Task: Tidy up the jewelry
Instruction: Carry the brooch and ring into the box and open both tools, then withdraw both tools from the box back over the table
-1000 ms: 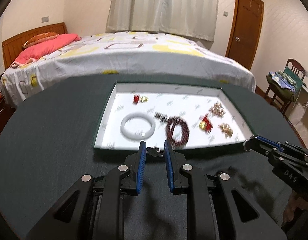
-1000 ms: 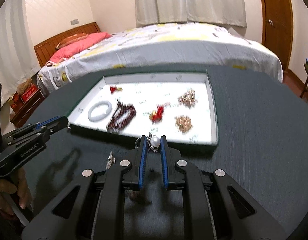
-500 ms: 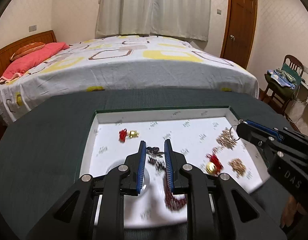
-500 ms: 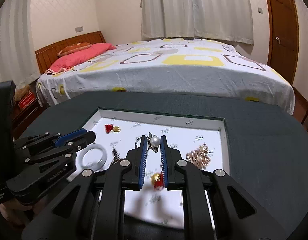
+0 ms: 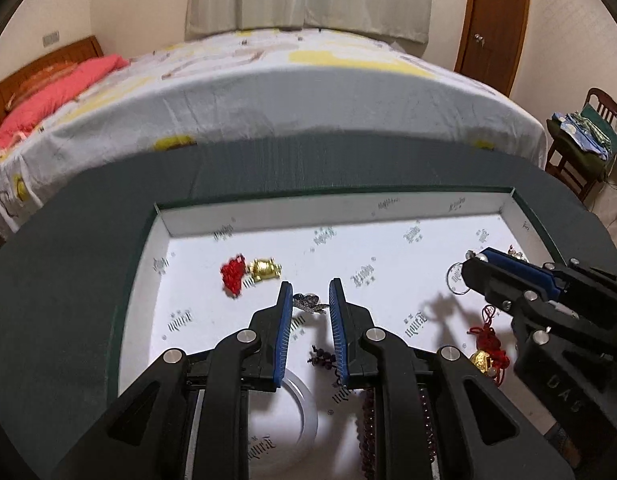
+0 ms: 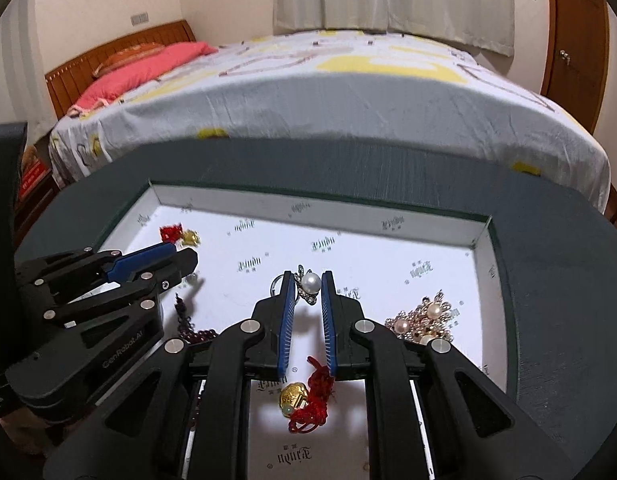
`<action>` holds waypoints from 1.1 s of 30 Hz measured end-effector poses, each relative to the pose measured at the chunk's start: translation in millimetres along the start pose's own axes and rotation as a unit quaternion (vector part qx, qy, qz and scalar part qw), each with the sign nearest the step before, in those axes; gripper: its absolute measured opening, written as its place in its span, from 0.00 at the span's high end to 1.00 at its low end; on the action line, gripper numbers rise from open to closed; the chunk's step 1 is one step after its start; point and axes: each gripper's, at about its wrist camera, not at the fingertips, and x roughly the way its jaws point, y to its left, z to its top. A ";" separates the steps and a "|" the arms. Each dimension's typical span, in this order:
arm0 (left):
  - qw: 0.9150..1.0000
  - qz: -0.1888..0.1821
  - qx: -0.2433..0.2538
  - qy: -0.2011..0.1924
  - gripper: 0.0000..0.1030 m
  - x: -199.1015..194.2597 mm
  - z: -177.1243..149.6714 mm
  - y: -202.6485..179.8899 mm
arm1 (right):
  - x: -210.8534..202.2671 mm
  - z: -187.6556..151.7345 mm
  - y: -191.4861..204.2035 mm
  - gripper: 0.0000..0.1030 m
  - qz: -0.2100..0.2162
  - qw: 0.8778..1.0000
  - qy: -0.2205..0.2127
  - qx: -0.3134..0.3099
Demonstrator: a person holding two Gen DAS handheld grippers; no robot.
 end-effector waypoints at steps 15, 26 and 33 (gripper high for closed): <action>1.000 0.002 -0.023 -0.002 0.57 -5.7 -1.5 3.5 | 0.7 -0.4 1.6 0.73 -0.006 1.000 -0.003 0.005; 0.998 0.022 -0.020 -0.060 0.56 -69.3 -35.0 -1.1 | -67.4 -33.8 0.9 0.73 0.002 0.999 -0.047 0.006; 0.997 0.046 -0.009 -0.064 0.56 -102.5 -73.3 -7.1 | -109.5 -81.4 3.4 0.73 -0.003 0.999 -0.041 0.007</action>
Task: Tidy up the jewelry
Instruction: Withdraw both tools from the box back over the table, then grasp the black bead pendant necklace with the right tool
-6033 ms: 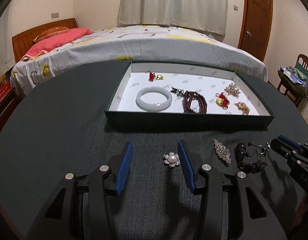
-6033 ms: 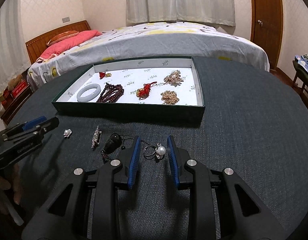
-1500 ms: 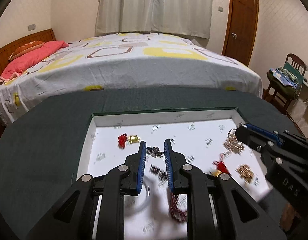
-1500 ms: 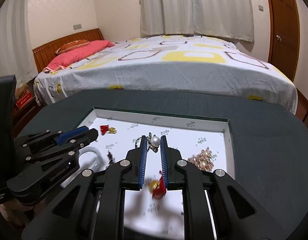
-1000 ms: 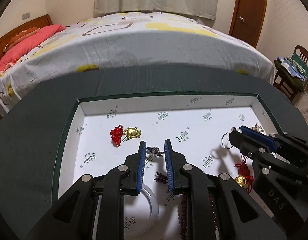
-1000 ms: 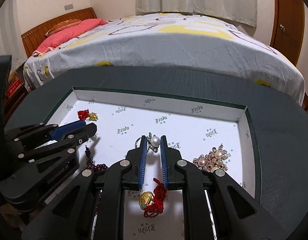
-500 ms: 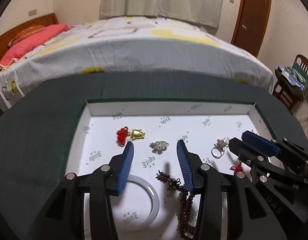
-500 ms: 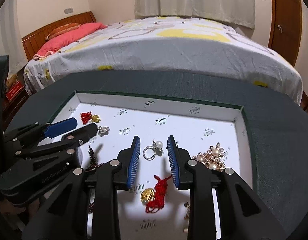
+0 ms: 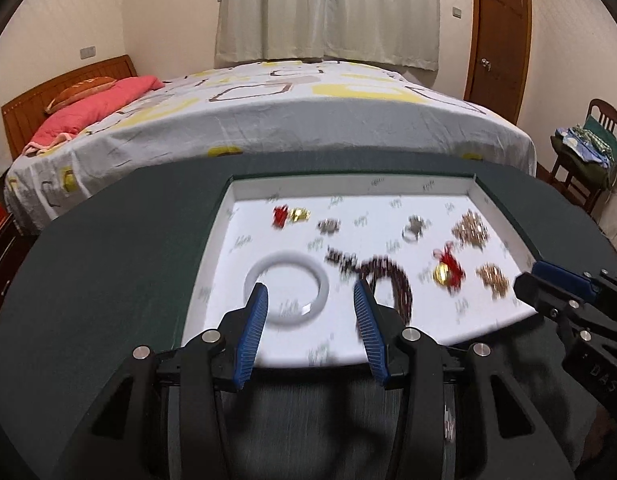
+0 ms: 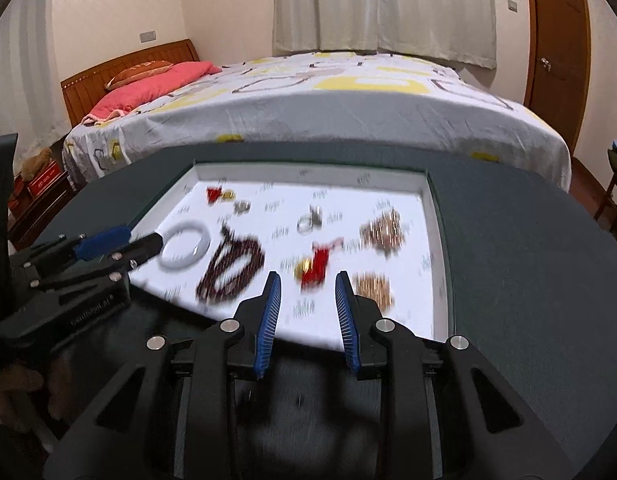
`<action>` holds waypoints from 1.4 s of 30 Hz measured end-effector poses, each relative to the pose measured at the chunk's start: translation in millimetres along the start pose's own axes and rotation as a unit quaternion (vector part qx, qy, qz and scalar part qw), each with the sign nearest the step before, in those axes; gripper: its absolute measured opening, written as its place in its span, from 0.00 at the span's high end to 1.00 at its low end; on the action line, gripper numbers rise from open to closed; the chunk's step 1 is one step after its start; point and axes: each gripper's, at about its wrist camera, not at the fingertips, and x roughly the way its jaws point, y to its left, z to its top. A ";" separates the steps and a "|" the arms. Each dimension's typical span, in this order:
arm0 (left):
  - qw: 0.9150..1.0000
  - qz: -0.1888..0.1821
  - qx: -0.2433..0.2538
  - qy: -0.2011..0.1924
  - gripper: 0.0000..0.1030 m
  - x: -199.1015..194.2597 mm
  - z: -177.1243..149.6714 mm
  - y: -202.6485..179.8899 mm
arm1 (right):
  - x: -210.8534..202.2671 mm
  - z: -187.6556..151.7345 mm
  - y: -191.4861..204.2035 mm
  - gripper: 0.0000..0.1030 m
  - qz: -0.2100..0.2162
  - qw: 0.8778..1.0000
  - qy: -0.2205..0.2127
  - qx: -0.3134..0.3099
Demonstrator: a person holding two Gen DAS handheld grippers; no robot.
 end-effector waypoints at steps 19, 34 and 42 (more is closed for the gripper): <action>1.000 0.018 -0.010 0.023 0.56 -33.4 -50.5 8.0 | -11.9 -57.1 37.4 0.74 0.020 0.999 0.039 -0.017; 0.999 0.015 -0.012 0.041 0.57 -24.4 -57.3 7.4 | 8.3 -60.3 30.8 0.75 0.004 0.997 0.071 -0.016; 0.999 0.012 -0.010 0.045 0.57 -23.8 -59.3 6.0 | 12.6 -59.9 29.7 0.86 0.007 0.996 0.081 -0.024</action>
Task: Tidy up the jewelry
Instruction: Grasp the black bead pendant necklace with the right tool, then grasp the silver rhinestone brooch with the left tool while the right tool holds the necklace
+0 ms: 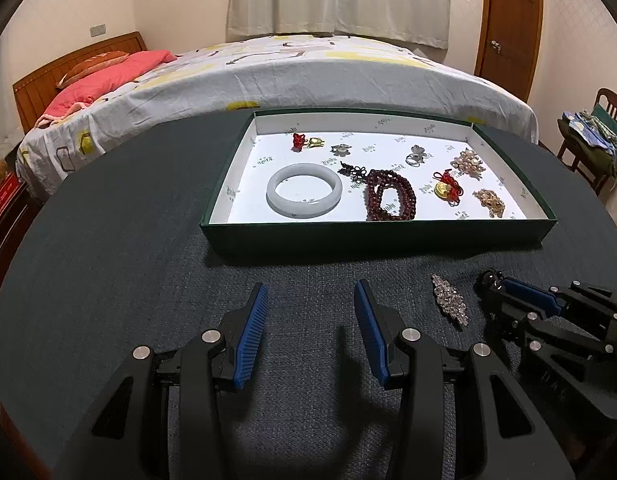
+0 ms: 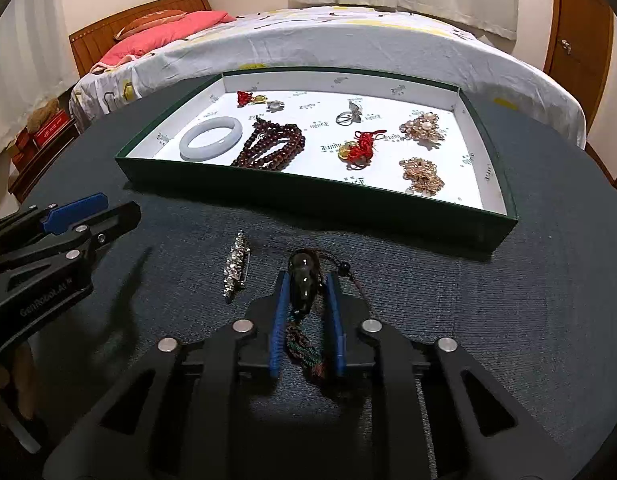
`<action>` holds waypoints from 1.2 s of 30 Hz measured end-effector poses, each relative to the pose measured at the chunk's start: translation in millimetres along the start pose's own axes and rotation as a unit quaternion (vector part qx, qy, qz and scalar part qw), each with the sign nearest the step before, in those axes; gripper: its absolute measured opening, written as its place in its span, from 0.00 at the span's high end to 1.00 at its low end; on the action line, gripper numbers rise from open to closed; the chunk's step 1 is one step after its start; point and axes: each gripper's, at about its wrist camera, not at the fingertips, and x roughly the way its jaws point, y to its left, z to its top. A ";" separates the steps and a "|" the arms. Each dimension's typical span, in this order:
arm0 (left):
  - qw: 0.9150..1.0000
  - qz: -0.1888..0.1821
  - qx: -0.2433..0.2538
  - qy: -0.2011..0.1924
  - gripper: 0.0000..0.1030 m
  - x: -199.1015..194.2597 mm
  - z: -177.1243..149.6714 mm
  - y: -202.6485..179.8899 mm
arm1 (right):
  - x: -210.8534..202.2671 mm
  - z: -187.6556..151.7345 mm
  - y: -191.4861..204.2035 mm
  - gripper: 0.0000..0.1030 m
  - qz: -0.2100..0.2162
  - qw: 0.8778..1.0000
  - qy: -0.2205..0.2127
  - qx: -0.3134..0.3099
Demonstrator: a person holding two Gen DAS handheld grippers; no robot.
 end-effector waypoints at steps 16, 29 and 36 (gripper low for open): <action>0.999 -0.034 0.014 0.007 0.56 1.7 2.6 -35.7 | -22.0 -0.2 -37.6 0.86 -0.011 0.999 -0.025 0.028; 0.996 -0.061 0.034 0.046 0.57 28.5 0.7 -77.3 | -27.8 -6.6 -62.0 0.86 0.001 0.998 -0.032 0.058; 0.996 -0.060 0.046 0.040 0.75 26.9 -2.4 -72.5 | -25.4 -7.1 -62.1 0.86 0.005 0.998 -0.029 0.060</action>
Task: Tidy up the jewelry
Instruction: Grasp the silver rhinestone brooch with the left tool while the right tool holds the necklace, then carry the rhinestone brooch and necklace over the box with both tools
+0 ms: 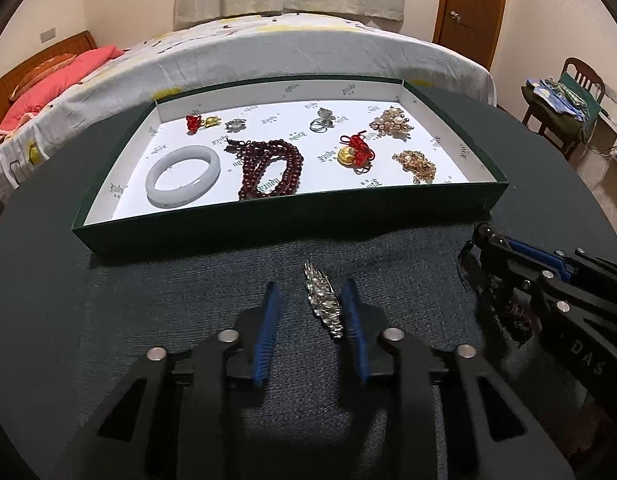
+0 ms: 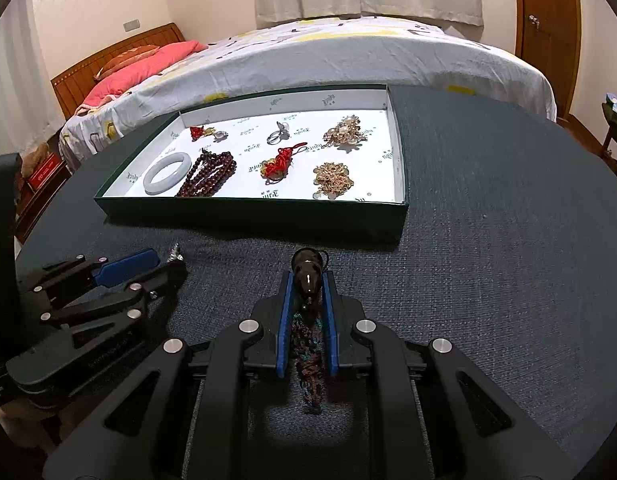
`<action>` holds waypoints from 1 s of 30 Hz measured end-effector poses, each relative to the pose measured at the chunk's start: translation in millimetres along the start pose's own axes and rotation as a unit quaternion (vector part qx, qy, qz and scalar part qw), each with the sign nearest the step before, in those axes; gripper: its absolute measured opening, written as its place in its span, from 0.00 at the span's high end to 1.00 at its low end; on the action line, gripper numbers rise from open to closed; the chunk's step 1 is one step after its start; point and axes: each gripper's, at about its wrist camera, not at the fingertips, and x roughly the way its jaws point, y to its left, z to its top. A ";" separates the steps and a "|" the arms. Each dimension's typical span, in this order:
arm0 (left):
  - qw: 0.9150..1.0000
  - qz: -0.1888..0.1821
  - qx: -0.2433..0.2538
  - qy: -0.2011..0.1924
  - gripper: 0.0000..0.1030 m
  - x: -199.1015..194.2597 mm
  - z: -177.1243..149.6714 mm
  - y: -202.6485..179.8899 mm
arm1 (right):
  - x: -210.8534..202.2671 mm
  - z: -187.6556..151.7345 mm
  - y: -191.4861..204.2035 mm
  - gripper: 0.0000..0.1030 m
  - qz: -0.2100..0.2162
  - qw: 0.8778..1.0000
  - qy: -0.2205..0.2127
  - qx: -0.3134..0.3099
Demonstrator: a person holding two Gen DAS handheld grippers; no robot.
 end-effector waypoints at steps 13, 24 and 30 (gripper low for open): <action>1.000 -0.018 -0.008 -0.013 0.87 -6.1 -3.8 9.7 | -1.9 -2.7 6.1 0.86 0.003 1.000 -0.007 -0.002; 0.998 -0.020 -0.025 -0.050 0.88 -32.4 2.3 22.2 | -21.8 4.9 17.6 0.86 0.016 0.999 -0.037 -0.009; 0.997 -0.022 -0.031 -0.071 0.88 -46.9 7.9 27.3 | -36.1 13.4 25.4 0.86 0.021 0.998 -0.058 -0.016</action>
